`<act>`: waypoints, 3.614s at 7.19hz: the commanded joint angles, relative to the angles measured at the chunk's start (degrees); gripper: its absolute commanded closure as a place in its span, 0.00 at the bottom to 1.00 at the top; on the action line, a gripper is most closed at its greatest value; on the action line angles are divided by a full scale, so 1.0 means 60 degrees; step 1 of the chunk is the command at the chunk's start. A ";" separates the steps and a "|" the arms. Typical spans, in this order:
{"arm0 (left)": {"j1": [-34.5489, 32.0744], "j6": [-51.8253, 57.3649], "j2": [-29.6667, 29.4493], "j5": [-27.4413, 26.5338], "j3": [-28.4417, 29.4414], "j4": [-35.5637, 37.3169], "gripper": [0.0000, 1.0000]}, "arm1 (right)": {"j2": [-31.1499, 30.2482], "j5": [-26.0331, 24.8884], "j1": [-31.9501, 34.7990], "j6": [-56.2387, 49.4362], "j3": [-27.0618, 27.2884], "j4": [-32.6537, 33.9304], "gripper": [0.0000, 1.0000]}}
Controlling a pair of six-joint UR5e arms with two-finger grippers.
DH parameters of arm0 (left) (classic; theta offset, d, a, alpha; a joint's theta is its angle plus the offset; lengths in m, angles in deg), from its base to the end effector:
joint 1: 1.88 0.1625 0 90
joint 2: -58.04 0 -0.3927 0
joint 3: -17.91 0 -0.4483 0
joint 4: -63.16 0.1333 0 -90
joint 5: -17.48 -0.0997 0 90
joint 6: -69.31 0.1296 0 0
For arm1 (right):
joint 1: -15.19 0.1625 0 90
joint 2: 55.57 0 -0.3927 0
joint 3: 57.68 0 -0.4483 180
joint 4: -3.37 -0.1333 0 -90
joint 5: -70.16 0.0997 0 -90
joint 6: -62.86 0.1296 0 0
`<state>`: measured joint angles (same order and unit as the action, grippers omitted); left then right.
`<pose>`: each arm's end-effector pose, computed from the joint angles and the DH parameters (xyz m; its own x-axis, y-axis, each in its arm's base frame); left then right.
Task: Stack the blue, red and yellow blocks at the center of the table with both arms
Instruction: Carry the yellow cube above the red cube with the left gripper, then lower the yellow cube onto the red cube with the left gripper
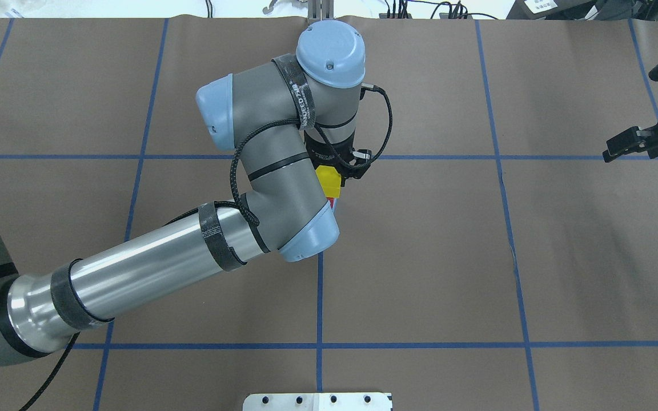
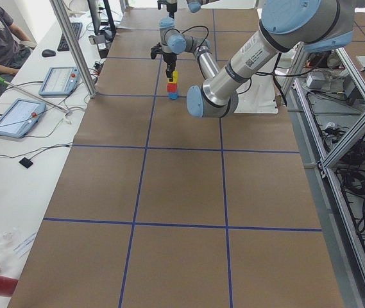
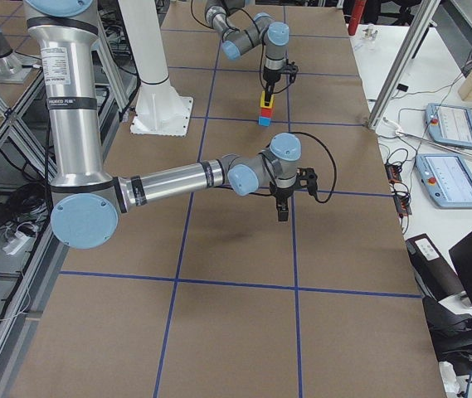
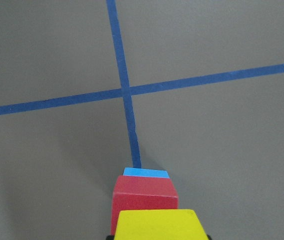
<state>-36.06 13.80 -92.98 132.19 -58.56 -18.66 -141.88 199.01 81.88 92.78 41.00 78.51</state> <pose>0.6159 -0.5139 0.0502 0.6925 0.1515 -0.7053 -0.1224 0.9882 0.0921 -0.1889 -0.5698 0.5025 0.6970 -0.0883 0.7117 0.0049 0.9930 0.1184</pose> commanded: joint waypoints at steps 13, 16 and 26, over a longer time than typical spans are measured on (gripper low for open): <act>-0.0030 -0.0048 0.0062 -0.0148 0.0191 -0.0280 1.00 | -0.0030 0.0000 -0.0027 0.0039 -0.0011 0.0000 0.00; -0.0030 -0.0049 0.0061 -0.0133 0.0176 -0.0280 1.00 | -0.0030 0.0000 -0.0027 0.0024 -0.0040 0.0000 0.00; 0.0014 -0.0093 0.0105 -0.0162 0.0103 -0.0265 0.00 | -0.0030 0.0000 -0.0027 0.0024 -0.0055 0.0000 0.00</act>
<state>-35.99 13.21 -92.41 131.30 -57.78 -20.21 -142.06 199.01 81.72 92.92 40.57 78.51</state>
